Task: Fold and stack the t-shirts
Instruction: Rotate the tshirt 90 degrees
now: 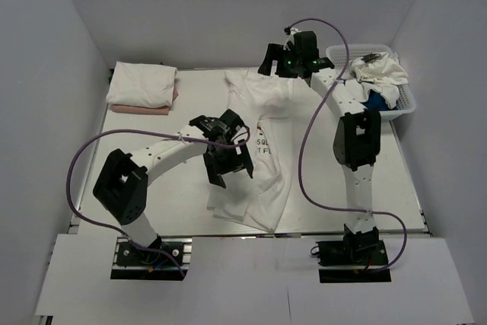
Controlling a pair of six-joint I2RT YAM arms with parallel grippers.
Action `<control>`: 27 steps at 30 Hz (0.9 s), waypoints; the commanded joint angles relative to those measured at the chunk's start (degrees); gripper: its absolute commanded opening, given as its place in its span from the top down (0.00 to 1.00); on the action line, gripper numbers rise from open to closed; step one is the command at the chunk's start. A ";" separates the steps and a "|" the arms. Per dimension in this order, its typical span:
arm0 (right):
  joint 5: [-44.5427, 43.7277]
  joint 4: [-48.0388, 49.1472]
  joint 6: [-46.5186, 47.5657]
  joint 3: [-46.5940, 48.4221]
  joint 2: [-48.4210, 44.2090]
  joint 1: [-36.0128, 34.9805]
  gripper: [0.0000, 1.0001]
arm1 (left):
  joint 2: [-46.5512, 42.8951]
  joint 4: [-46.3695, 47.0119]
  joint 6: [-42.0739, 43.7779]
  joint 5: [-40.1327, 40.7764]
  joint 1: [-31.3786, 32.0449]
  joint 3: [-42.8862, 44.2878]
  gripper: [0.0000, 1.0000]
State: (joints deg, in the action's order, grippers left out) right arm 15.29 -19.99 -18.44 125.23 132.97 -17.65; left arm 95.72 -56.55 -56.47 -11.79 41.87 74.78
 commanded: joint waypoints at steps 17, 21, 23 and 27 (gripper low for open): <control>-15.02 -16.75 1.30 -16.25 -2.63 -7.05 0.10 | 9.48 7.25 6.37 0.37 5.06 -14.98 0.00; -13.89 -17.72 0.95 -10.81 3.95 -7.05 0.10 | 5.98 11.54 2.86 -9.96 6.30 -23.44 0.00; -13.09 -17.80 0.25 -7.39 6.95 -7.05 0.10 | 5.35 13.57 1.98 -13.07 8.14 -25.30 0.00; -13.18 -17.89 -0.63 -0.35 14.24 -6.87 0.10 | 6.40 12.63 3.02 -13.97 9.99 -19.27 0.00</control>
State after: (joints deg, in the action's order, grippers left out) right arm 2.59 -37.39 -18.68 122.17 140.11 -24.91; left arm 99.72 -46.92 -54.37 -25.12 50.02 53.32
